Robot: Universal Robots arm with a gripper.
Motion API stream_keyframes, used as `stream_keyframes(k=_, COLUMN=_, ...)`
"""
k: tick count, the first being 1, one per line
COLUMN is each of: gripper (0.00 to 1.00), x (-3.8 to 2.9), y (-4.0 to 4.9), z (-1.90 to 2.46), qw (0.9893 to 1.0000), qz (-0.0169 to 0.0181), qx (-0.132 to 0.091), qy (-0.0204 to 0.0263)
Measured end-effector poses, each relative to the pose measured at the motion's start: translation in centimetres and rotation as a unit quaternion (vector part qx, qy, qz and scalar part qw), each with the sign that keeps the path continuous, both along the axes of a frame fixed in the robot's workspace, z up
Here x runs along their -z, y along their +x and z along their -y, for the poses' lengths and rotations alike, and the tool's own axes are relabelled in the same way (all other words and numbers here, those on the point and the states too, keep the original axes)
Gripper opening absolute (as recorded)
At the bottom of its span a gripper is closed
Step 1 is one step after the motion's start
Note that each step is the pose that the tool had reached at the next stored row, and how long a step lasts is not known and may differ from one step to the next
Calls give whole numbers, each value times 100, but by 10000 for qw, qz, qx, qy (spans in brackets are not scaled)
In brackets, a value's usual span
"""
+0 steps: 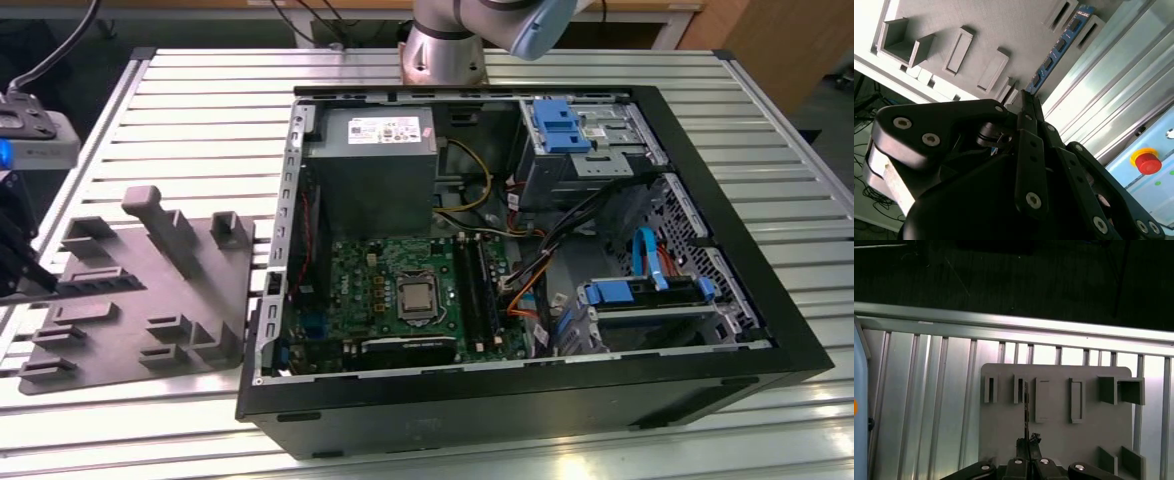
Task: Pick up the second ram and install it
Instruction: 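Pick up the second ram and move it above second insertion slot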
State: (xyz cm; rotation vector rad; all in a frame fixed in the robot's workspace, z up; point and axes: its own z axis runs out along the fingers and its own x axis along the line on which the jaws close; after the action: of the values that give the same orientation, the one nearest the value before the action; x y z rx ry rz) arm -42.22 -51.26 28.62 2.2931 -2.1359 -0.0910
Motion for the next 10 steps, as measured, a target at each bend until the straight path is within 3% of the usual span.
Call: stream_keyframes(k=10, gripper=11, x=-57, y=0, z=0, qw=10000, qz=0, qx=0, qy=18)
